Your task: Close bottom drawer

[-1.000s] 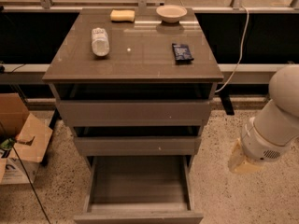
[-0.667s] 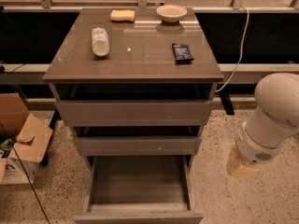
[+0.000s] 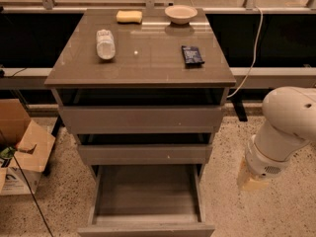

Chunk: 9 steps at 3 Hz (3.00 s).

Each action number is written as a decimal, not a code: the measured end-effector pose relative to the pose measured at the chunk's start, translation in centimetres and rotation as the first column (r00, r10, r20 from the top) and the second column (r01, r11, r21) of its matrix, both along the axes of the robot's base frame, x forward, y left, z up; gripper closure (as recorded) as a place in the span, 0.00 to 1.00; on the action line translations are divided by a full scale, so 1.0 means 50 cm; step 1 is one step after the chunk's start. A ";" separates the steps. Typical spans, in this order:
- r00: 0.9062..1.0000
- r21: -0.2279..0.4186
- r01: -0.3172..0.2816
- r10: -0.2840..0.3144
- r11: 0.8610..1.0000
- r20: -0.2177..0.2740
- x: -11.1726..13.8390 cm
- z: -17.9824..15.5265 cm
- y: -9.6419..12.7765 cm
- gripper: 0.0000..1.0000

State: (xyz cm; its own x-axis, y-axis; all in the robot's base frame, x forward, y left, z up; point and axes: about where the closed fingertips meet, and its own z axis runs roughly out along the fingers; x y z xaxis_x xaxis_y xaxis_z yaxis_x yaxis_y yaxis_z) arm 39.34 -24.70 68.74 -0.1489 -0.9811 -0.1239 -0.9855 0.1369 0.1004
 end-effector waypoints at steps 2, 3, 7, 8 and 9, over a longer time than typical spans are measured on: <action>0.999 0.018 0.014 -0.014 1.000 -0.046 -0.007 -0.135 -0.005 1.00; 0.998 0.064 0.036 -0.033 0.997 -0.047 -0.016 -0.225 -0.012 1.00; 0.999 0.096 0.045 -0.047 0.994 0.019 -0.047 -0.351 0.056 1.00; 0.997 0.172 0.055 -0.064 0.983 0.046 -0.040 -0.427 0.077 1.00; 0.997 0.172 0.055 -0.064 0.983 0.046 -0.040 -0.427 0.077 1.00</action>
Offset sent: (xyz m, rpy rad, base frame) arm -0.0059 -0.0056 -0.1144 0.0618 0.0442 -0.0371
